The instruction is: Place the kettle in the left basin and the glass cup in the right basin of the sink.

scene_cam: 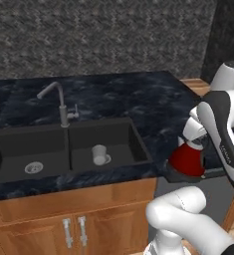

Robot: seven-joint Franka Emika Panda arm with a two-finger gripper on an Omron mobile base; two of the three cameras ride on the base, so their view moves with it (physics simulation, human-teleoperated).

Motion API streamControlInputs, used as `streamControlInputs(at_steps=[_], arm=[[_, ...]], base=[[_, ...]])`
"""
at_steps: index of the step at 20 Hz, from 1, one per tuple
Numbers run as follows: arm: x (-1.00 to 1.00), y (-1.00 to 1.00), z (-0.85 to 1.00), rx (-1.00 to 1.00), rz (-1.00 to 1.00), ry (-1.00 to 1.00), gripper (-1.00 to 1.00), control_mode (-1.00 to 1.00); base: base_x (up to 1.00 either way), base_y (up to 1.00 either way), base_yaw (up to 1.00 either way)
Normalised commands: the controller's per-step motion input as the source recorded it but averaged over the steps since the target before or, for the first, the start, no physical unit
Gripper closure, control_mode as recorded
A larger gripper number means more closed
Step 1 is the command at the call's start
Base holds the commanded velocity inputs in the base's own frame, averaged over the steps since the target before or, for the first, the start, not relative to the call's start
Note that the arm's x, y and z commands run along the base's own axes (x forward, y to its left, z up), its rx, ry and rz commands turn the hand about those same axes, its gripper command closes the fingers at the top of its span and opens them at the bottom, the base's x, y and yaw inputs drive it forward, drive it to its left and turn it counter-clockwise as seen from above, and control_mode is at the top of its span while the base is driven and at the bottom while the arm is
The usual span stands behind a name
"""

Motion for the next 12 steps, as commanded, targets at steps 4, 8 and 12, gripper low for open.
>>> streamControlInputs(at_steps=[4,8,12], arm=[[0.00,0.00,0.00,0.00,0.00,0.00,1.00,1.00],[0.00,0.00,0.00,0.00,0.00,0.00,1.00,1.00],[0.00,0.00,0.00,0.00,0.00,0.00,1.00,1.00]], base=[[-0.07,0.92,0.00],[-0.01,0.80,-0.03],[0.00,0.67,-0.10]])
